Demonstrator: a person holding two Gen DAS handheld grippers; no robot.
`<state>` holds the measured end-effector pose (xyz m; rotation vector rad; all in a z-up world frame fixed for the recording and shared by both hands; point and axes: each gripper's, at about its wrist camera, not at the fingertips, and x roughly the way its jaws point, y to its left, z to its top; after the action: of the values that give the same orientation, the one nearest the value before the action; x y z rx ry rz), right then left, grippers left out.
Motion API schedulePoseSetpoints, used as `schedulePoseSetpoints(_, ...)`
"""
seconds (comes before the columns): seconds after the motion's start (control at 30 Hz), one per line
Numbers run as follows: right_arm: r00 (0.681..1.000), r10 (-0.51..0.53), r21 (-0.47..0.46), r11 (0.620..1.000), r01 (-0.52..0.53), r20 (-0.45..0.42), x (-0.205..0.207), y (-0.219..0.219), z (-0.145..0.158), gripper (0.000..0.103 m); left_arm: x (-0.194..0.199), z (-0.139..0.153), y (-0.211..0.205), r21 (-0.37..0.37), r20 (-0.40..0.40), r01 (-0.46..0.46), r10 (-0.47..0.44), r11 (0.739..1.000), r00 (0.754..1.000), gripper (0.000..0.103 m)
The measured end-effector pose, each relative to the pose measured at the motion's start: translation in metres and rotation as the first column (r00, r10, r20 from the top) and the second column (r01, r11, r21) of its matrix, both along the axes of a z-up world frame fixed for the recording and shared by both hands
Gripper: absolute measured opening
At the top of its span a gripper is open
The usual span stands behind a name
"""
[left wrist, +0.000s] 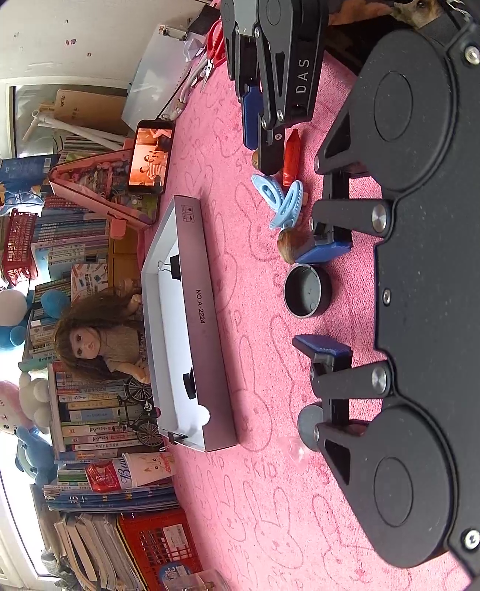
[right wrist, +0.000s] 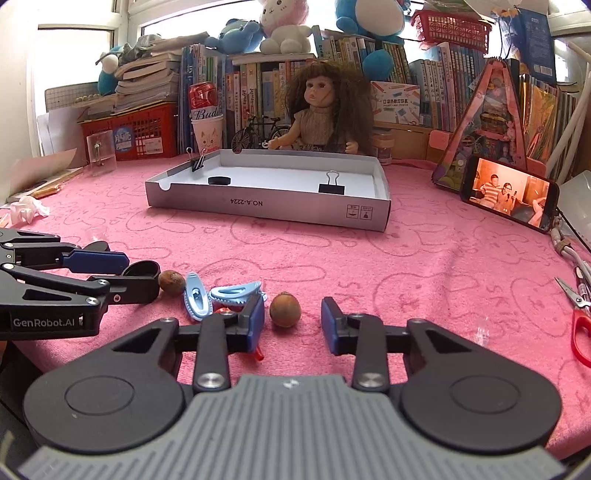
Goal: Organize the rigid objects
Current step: 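Move the left tool to a black lid while the right tool approaches the brown nut, then grasp the black lid with the left tool while the right tool grasps the brown nut, then carry the black lid and brown nut over the white tray with both tools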
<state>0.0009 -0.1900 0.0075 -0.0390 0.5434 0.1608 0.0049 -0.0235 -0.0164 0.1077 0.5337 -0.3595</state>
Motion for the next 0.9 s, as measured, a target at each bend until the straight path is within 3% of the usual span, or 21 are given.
schedulePoseSetpoints(0.03, 1.000, -0.005, 0.001, 1.000, 0.005, 0.001, 0.000, -0.001, 0.000, 0.035, 0.000, 0.000, 0.000, -0.002, 0.000, -0.004, 0.004, 1.000, 1.000, 0.030)
schedulePoseSetpoints(0.1, 1.000, -0.011, 0.002, 1.000, 0.011, 0.001, 0.000, -0.001, 0.000, 0.030, 0.003, 0.001, 0.001, -0.010, -0.007, -0.018, 0.017, 1.000, 1.000, 0.030)
schedulePoseSetpoints(0.13, 1.000, -0.013, 0.001, 1.000, 0.013, 0.000, 0.000, -0.002, 0.000, 0.022, 0.003, 0.002, 0.002, -0.016, -0.008, -0.025, 0.024, 1.000, 1.000, 0.030)
schedulePoseSetpoints(0.9, 0.993, -0.112, 0.042, 0.993, 0.111, 0.037, 0.033, -0.013, 0.023, 0.021, 0.043, 0.033, 0.019, -0.091, 0.001, -0.127, 0.128, 0.988, 0.992, 0.030)
